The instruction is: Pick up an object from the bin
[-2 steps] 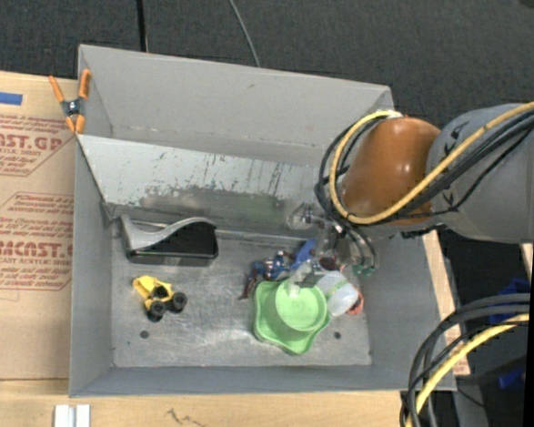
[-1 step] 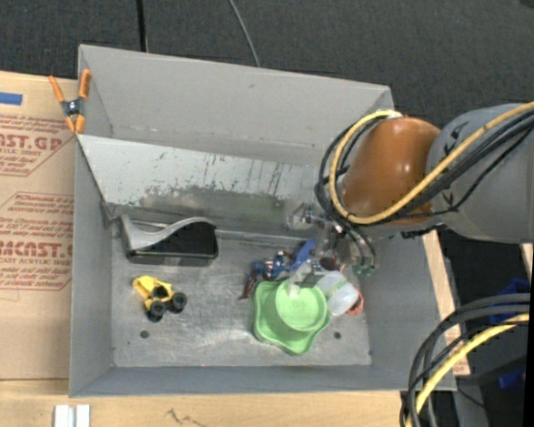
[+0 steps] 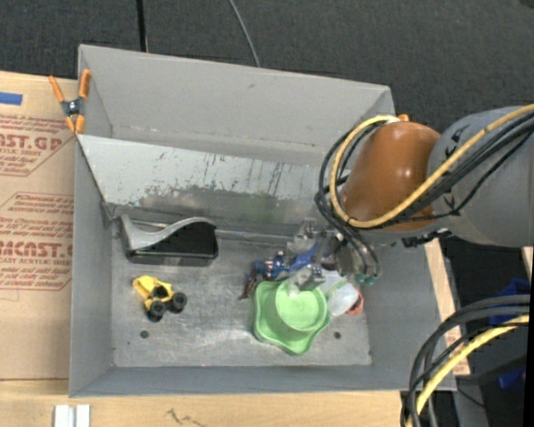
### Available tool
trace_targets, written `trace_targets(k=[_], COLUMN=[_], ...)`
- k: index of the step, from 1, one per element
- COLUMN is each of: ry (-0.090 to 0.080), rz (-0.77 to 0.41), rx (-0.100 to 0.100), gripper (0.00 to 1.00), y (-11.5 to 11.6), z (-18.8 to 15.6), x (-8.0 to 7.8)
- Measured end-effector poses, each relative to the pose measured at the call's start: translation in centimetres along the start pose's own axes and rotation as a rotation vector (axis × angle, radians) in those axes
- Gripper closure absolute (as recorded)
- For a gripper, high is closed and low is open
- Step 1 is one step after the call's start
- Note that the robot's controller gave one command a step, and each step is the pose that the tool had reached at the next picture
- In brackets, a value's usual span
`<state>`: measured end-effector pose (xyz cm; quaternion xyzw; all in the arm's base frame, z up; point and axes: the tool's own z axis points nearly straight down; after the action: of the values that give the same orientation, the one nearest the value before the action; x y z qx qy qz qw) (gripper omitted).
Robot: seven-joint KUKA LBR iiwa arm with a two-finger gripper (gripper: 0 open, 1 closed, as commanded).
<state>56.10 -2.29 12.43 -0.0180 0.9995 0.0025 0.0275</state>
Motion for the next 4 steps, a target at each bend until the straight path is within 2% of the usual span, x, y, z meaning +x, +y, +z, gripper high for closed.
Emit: trace_targets(k=[4], ry=[0.000], rz=[0.000], rx=[0.000], gripper=[1.00], y=[0.00], z=[0.00], x=[0.00])
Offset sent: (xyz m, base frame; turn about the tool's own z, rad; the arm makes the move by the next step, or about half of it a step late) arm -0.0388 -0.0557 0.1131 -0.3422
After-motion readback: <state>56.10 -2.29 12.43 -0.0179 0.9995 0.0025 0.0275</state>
